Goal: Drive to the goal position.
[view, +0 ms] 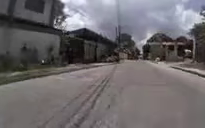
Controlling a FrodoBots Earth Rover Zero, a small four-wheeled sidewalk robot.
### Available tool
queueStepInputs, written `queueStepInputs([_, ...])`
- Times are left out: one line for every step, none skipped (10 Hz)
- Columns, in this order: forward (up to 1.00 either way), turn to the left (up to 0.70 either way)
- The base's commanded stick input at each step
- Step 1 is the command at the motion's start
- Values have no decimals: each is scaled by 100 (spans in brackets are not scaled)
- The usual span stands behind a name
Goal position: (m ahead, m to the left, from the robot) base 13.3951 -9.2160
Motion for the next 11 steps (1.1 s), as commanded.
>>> queueStepInputs([100,0])
queueStepInputs([100,0])
queueStepInputs([100,0])
queueStepInputs([100,-12])
queueStepInputs([100,-31])
queueStepInputs([100,-40])
queueStepInputs([100,-40])
queueStepInputs([100,-40])
queueStepInputs([100,-40])
queueStepInputs([100,-40])
queueStepInputs([100,-40])
